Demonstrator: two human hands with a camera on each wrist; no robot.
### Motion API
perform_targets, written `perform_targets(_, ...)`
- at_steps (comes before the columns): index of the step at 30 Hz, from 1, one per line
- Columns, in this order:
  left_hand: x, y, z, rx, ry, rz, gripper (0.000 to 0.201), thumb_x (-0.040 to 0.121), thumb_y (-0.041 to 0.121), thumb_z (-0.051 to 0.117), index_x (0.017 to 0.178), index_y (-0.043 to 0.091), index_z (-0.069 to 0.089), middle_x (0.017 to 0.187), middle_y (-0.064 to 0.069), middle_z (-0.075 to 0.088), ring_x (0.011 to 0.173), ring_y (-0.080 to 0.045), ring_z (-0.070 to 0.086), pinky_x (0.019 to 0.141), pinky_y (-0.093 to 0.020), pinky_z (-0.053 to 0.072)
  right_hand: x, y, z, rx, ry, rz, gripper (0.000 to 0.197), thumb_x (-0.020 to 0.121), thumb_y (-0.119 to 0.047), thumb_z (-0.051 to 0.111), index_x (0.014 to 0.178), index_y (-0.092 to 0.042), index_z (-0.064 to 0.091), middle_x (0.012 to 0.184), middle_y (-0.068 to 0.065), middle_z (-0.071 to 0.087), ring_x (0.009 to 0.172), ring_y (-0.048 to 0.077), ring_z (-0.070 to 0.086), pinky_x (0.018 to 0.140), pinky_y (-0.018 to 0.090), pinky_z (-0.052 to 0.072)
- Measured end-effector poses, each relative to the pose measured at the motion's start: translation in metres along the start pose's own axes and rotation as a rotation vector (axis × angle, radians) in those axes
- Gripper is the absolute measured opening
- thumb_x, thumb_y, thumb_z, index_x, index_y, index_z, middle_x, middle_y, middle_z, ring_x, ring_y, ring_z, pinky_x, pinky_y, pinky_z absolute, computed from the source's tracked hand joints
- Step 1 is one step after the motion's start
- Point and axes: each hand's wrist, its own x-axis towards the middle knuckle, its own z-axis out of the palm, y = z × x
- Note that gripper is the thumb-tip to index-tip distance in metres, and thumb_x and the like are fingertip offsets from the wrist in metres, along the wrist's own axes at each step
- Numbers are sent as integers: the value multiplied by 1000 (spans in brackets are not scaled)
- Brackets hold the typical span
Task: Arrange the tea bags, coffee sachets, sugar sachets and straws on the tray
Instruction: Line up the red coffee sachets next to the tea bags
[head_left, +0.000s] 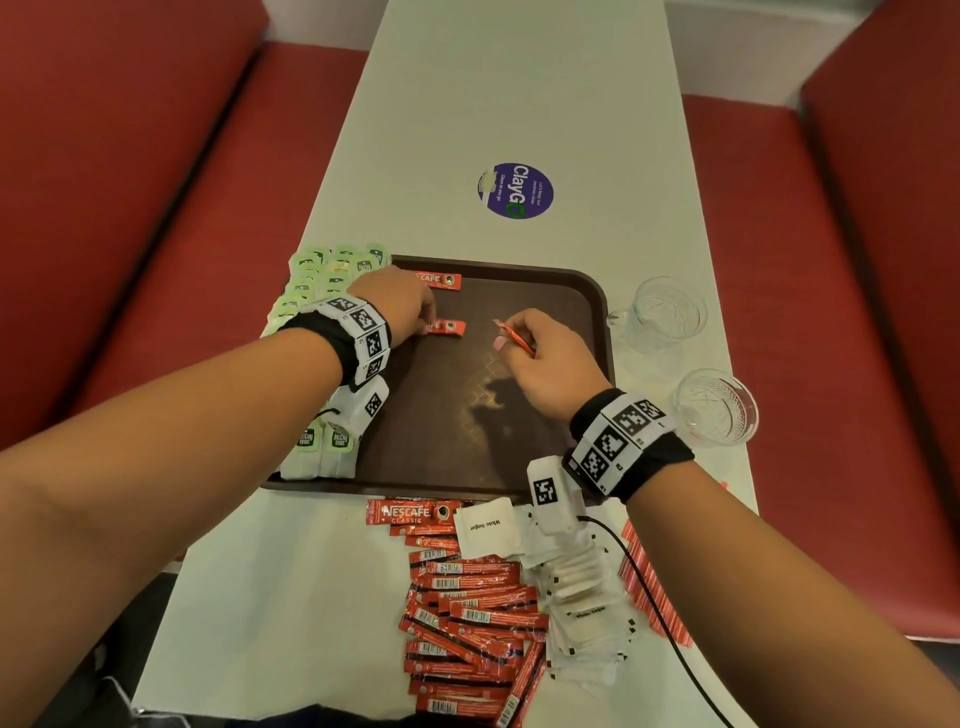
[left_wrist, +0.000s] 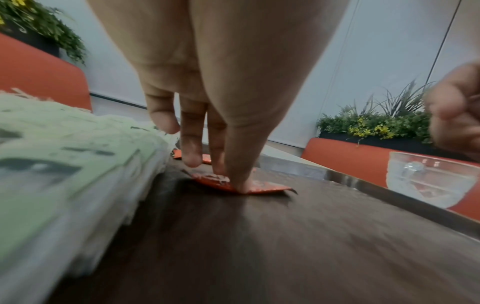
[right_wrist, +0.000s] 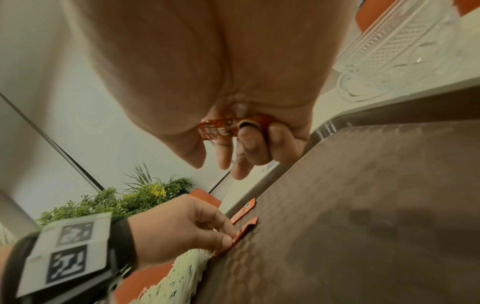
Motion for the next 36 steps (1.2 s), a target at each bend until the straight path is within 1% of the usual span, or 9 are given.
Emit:
perform_targets(4,18,3,-14,-30,-26,-90,15,91,19,68,103,21,75,115,-6,66,106,-28,62,86,-34,49,-2,1,0,9,-1,-4,12,100,-31,54,104,-21,58,81,-7,59,70,5,54,61,18,37)
perform_targets(8,29,4,-16,29,13,-85,18,86,15,72,104,16,75,122,-10,60,109,-32,60,76,-30,42,-3,1,-1,16,-10,-2,8,101,-27,53,105,-21,57,83,-6,60,68,6,55,58,16,38)
perform_targets(12,34,8,-20,48,-4,-70,21,91,11,67,110,16,74,125,-11,60,114,-31,58,85,-33,45,-4,-2,-2,149,2,31,16,98,-13,49,114,-14,46,82,-2,56,53,5,54,47,9,39)
perform_targets(18,30,9,-21,-4,23,-52,21,93,17,65,114,15,72,122,-11,64,113,-30,59,89,-34,46,-6,-2,-4,221,-33,40,4,97,-12,39,99,-15,37,77,2,47,62,15,41,60,34,36)
perform_targets(20,24,9,-21,-42,102,-35,23,93,26,66,114,17,71,121,-10,62,111,-30,58,90,-36,47,-5,-2,-4,197,-32,28,4,96,-10,38,96,-14,38,76,4,49,61,15,42,59,33,36)
perform_targets(24,3,18,-27,-257,273,128,22,93,39,62,103,22,73,105,-3,67,99,-24,61,86,-36,48,-1,0,-4,80,-29,-10,9,95,-6,41,102,-12,45,71,-2,49,57,12,44,54,25,33)
perform_targets(28,-33,31,-36,-458,263,315,23,96,43,58,101,26,73,87,7,70,82,-11,62,78,-28,48,2,4,-2,46,-28,-31,14,94,-6,48,105,-14,44,76,-3,51,59,10,47,57,24,34)
perform_targets(32,-50,30,-33,-352,163,417,13,89,36,68,101,32,73,82,15,65,77,-6,59,75,-27,46,2,4,1,25,-12,-90,22,92,-5,54,104,-18,42,79,-2,53,62,11,48,59,22,36)
perform_targets(36,-58,22,-31,-320,198,403,12,83,22,72,90,31,72,79,15,61,74,-6,57,72,-26,45,1,1,2,57,10,-124,23,91,-14,65,106,-20,49,90,-5,60,75,9,56,69,21,43)
